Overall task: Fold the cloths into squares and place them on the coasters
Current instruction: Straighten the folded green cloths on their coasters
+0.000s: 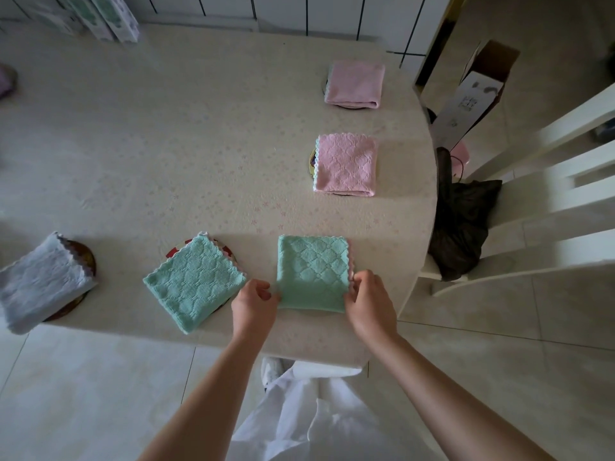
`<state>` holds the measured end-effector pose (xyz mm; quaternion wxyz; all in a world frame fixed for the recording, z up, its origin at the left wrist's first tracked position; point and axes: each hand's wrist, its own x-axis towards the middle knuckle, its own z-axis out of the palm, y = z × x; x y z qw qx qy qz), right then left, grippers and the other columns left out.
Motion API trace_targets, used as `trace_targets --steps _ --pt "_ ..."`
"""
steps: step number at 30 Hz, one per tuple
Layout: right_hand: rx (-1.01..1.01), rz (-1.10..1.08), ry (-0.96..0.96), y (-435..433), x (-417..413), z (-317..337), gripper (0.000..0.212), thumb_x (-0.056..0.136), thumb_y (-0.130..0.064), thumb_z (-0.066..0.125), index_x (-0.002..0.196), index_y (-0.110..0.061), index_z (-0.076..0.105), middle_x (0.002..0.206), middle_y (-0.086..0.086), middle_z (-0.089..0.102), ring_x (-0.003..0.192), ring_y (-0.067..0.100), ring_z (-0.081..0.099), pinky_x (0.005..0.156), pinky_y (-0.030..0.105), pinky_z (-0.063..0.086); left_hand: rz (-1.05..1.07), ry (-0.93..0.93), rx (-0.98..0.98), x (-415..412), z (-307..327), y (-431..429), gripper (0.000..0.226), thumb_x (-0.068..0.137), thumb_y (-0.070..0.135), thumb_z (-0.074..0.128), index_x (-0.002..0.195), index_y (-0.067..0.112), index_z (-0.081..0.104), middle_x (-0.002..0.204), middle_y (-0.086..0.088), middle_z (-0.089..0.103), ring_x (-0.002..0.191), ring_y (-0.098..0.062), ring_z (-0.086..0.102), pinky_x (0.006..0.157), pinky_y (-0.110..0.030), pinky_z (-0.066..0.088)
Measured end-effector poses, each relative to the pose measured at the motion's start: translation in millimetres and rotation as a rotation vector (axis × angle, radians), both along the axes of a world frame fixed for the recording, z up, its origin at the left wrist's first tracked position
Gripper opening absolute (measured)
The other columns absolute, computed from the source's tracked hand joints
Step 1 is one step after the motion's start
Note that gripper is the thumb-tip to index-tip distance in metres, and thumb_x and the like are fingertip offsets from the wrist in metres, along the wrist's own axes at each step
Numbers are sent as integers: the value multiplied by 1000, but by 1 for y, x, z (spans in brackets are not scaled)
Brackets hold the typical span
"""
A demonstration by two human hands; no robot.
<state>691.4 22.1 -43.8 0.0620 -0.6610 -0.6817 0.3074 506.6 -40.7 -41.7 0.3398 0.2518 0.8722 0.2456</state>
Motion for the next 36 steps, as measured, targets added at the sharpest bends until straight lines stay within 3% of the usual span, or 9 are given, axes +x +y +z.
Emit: trace_targets --steps 7,12,16,20,23,26,30,33,36 --pt "305 32 -142 -14 -36 11 38 78 -9 65 114 -9 54 105 10 57 92 31 52 72 42 51 -107 -28 95 -45 12 -22 19 84 8 64 102 13 66 78 6 60 77 -16 59 64 -21 41" --pt "223 8 5 -32 -99 19 31 83 -9 60 113 -9 56 107 9 60 100 29 53 82 40 48 -109 -75 114 -101 19 -46 16 82 9 63 96 16 66 84 3 66 80 -18 63 67 -26 47" --pt "164 148 111 -41 -154 14 27 89 -11 57 115 -7 55 109 8 59 103 23 55 89 32 46 -17 -67 88 -141 18 -65 13 81 9 63 89 19 64 84 3 66 82 -21 62 76 -30 49" --pt "57 216 116 -38 -195 5 32 92 -18 54 122 -8 52 117 9 58 109 22 55 95 34 46 120 -136 -6 -165 8 -81 17 79 11 65 92 19 59 85 -1 65 84 -26 60 78 -34 51" --pt "9 214 28 -30 -209 -1 35 92 -21 54 123 -6 52 115 12 58 105 26 56 93 36 47 319 -385 -27 -172 1 -84 10 76 6 64 84 12 64 75 -9 68 76 -27 65 83 -41 56" --pt "-61 184 -13 -24 -213 0 35 93 -25 54 121 -4 53 114 13 57 102 27 57 91 37 47 410 -523 -10 -172 1 -83 19 78 0 62 60 6 63 59 -11 59 64 -23 56 72 -35 50" --pt "-176 138 -8 -19 -215 3 31 93 -27 54 114 -5 54 97 10 62 76 21 57 67 32 47 510 -636 -23 -169 3 -79 22 79 1 66 58 1 58 52 -8 51 56 -21 48 68 -35 47" --pt "-202 110 -4 -19 -217 4 25 92 -25 55 108 -6 55 95 9 62 79 23 58 71 35 49 570 -687 -45 -167 2 -75 20 79 3 70 64 0 58 60 -9 49 56 -22 49 71 -35 53" --pt "-240 67 20 -19 -218 5 18 92 -24 54 101 -9 56 88 5 59 75 21 56 69 32 47 590 -721 -35 -165 4 -71 21 78 5 73 65 2 57 58 -6 44 51 -17 43 60 -28 50"
